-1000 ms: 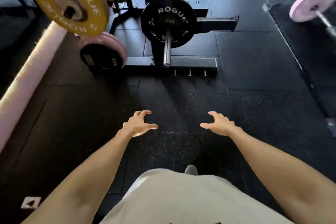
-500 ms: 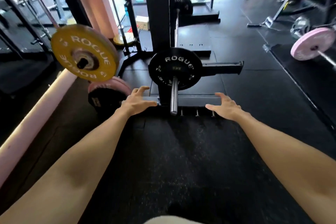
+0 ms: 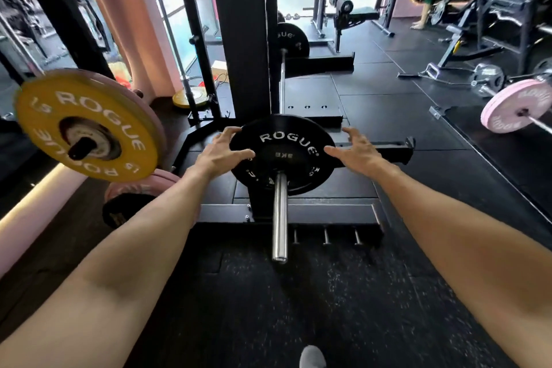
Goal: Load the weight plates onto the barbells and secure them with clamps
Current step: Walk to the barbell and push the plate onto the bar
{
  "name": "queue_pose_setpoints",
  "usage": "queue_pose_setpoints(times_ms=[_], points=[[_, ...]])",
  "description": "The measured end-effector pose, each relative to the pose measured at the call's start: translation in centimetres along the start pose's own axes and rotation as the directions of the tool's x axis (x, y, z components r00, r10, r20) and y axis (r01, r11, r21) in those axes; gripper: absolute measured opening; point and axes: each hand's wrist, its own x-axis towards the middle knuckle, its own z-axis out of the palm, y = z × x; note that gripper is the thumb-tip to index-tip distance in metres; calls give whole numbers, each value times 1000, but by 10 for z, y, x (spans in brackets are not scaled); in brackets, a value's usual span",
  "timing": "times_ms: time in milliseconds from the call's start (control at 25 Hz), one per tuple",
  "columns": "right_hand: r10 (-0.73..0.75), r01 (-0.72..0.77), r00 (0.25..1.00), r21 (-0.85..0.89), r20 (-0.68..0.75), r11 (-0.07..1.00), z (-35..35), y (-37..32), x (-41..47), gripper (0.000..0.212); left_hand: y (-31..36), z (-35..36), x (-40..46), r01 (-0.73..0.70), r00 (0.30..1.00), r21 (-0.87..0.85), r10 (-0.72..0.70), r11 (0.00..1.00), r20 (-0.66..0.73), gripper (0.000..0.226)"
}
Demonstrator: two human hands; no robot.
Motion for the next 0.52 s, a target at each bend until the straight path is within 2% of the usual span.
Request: queue_pose_setpoints(times_ms=[120, 280, 440, 520], points=[[-19, 21, 1000, 59, -25, 998, 39, 23, 67, 76, -25, 43, 68, -23, 999, -11, 23, 1000, -46, 66], [-61, 69, 995, 102, -84, 992, 116, 72, 157, 58, -83, 113, 157, -32, 992, -16, 30, 999, -119, 42], [-79, 91, 994, 160, -78, 983, 198, 122, 203, 36, -149, 184, 201, 8, 985, -34, -14, 999, -170, 27], [-108, 116, 993, 166, -56, 979, 237, 141, 216, 33, -181, 218, 218, 15, 989, -57, -23, 998, -147, 25]])
